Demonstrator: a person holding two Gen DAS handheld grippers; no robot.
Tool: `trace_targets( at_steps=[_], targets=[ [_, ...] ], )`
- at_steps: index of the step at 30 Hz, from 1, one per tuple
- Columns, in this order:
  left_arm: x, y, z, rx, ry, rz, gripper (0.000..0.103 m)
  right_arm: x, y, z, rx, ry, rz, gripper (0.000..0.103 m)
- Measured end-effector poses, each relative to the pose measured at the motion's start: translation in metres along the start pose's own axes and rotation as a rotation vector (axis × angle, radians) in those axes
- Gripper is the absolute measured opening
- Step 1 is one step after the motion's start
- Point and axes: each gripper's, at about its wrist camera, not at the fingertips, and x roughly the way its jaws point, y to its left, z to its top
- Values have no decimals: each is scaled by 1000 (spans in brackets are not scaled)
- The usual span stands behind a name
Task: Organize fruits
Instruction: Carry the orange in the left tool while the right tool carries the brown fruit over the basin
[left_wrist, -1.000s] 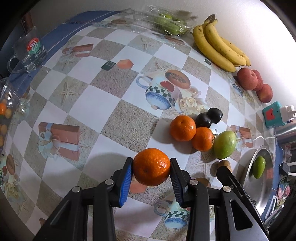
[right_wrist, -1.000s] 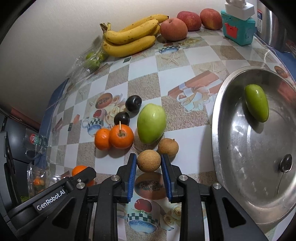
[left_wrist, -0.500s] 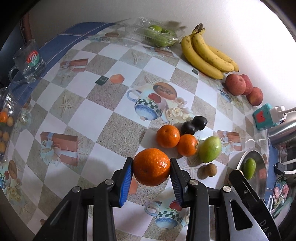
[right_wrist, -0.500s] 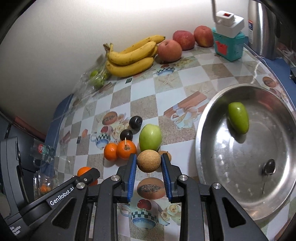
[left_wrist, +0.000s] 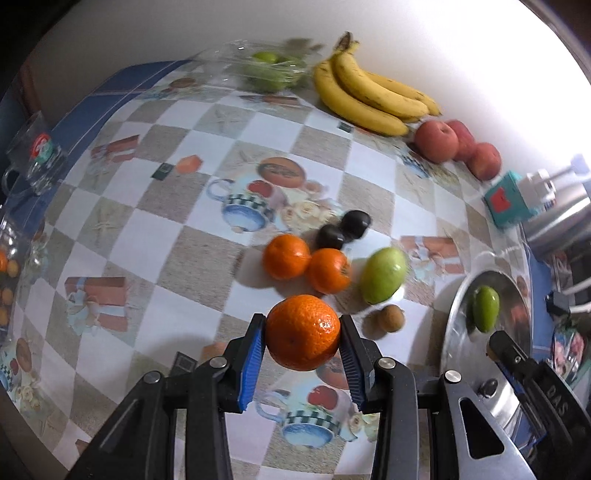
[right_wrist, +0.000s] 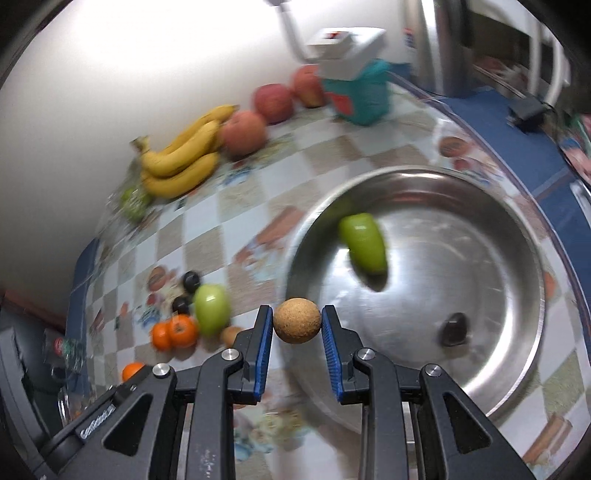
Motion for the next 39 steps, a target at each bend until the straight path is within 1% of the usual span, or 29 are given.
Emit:
trace_targets(
  at_steps=[4, 8, 14, 19, 23, 26, 32, 39],
  targets=[
    [0, -17, -6, 44, 5, -30, 42, -2, -25, 6, 74, -13, -10, 28],
    [0, -38, -13, 110, -2, -49, 42, -5, -46, 11, 136, -34, -34, 28],
    [-2, -80, -29, 238, -3, -129, 42, -10, -78, 15, 226, -55, -57, 28],
    [-4, -110, -40, 314, -9, -189, 42, -16, -97, 16, 278, -77, -80, 28],
    [-6, -135, -50, 390, -34, -207, 42, -22, -105, 18, 295, -105, -111, 28],
    [-2, -150, -53, 418, -40, -223, 42, -23, -107, 20, 292, -113, -122, 28],
    [12, -171, -54, 461, -39, -210, 42, -14, -109, 20, 286, -93, -146, 28],
    [25, -173, -42, 419, -20, -222, 42, -5, -111, 21, 285, -81, -170, 28]
  ],
)
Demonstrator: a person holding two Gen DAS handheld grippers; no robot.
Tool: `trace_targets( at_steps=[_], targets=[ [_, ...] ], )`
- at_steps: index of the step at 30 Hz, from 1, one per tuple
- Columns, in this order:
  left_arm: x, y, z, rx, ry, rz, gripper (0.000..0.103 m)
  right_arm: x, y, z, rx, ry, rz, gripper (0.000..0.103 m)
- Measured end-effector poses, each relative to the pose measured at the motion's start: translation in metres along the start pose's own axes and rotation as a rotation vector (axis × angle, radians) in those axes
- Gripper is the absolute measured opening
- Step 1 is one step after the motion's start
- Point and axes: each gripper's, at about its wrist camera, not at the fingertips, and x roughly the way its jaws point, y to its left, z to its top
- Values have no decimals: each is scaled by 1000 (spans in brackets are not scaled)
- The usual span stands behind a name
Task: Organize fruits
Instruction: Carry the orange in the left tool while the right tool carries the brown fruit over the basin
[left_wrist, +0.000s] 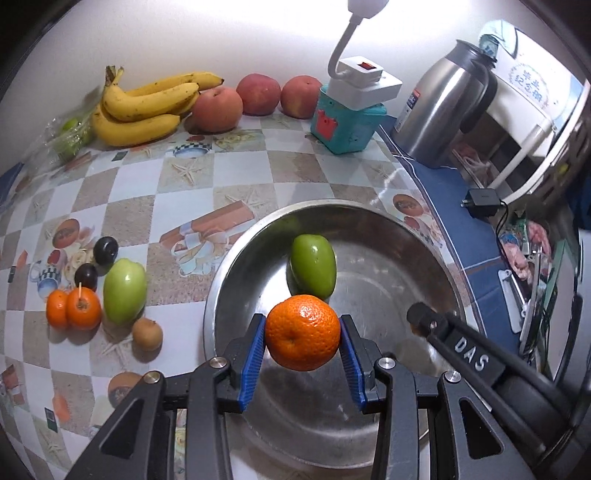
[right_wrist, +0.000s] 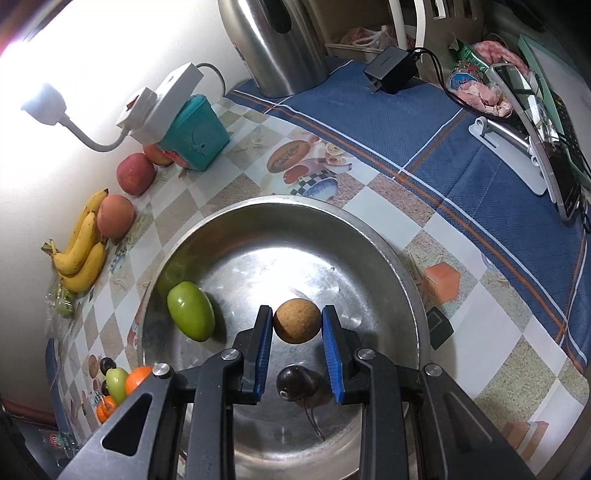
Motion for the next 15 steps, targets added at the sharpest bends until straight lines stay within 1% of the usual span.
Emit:
trace_targets(
  at_steps=[7, 15],
  targets=[
    [12, 0, 4, -10, 23, 0, 42, 5, -3, 1, 5, 4, -20, 28],
    [15, 4, 2, -16, 39, -1, 42, 13, -5, -4, 0, 45, -40, 28]
  ],
)
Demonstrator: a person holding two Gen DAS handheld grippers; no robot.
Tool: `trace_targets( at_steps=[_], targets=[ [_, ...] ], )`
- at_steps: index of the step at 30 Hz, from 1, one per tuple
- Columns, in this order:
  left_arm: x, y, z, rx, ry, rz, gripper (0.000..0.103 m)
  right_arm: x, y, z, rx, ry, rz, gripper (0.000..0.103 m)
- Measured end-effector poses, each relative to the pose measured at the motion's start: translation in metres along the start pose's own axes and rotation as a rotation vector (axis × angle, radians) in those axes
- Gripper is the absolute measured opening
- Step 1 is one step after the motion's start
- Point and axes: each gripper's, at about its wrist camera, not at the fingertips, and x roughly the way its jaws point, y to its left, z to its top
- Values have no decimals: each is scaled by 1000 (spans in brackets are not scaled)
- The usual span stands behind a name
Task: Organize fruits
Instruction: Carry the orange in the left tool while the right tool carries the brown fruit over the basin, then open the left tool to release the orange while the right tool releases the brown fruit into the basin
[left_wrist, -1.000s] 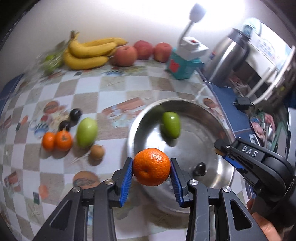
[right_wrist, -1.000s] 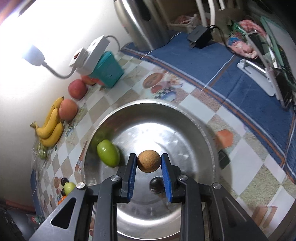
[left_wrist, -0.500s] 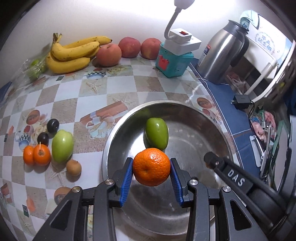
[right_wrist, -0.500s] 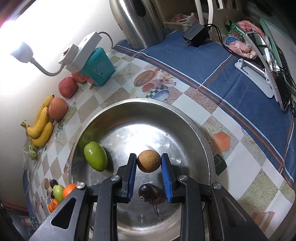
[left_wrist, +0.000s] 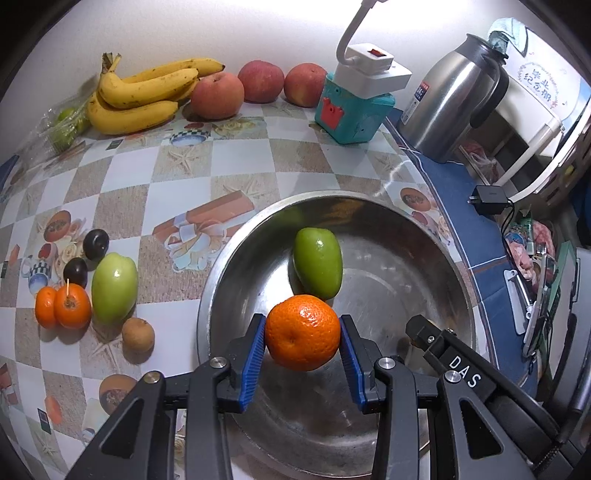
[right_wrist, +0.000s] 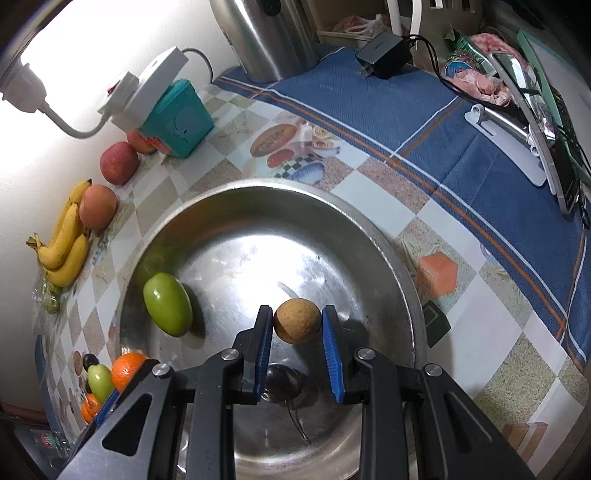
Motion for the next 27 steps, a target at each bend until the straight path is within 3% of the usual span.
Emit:
trace_targets(
  at_steps=[23, 27],
  targets=[
    [1, 5, 0, -23, 22, 11, 43, 3, 0, 0, -4, 16, -33, 29],
    [-2, 5, 1, -19, 9, 13, 48, 3, 1, 0, -8, 19, -39, 29]
  ],
)
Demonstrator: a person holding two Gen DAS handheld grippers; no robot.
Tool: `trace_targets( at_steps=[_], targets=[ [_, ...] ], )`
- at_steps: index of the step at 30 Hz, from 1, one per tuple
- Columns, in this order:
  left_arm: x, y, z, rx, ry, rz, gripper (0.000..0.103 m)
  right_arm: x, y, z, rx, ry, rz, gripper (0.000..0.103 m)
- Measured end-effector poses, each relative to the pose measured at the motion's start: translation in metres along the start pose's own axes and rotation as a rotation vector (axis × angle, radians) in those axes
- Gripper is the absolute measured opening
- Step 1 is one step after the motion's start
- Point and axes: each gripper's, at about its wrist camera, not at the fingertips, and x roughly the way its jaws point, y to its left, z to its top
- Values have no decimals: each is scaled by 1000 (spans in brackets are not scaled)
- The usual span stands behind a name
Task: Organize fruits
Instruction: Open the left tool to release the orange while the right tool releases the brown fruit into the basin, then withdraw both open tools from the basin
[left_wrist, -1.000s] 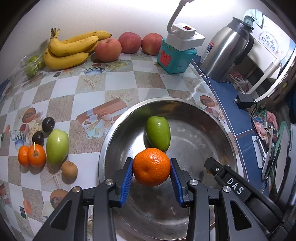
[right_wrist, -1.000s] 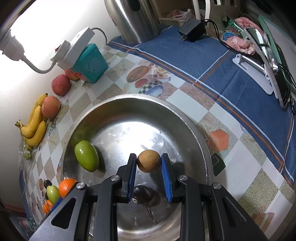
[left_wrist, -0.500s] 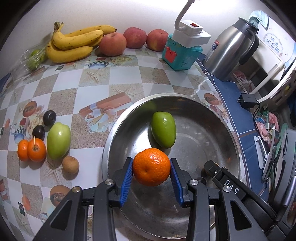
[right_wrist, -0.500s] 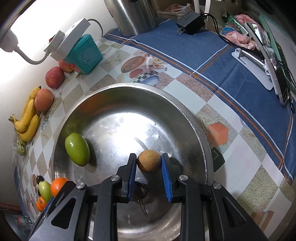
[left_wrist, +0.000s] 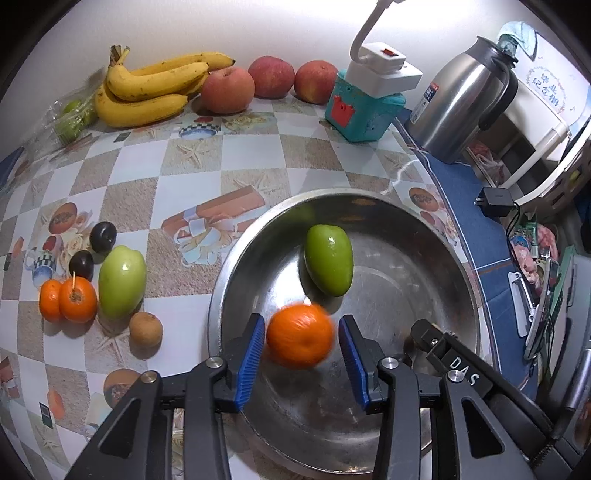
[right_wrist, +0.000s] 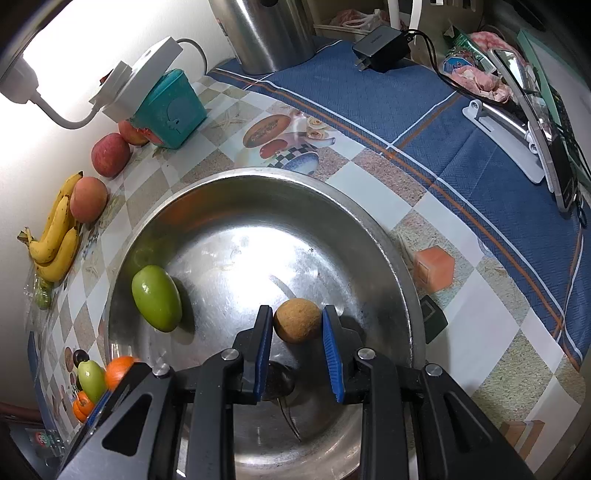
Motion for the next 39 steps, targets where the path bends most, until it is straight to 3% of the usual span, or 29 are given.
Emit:
trace_targets(
  at_steps=[21, 28, 39],
  targets=[
    [-22, 15, 7, -41, -15, 13, 57, -8, 3, 3, -12, -29, -21, 30],
    [-32, 37, 10, -109, -19, 78, 66, -16, 3, 4, -14, -59, -28, 30],
    [-34, 84, 5, -276, 25, 155, 66, -17, 19, -1, -75, -61, -2, 30]
  ],
)
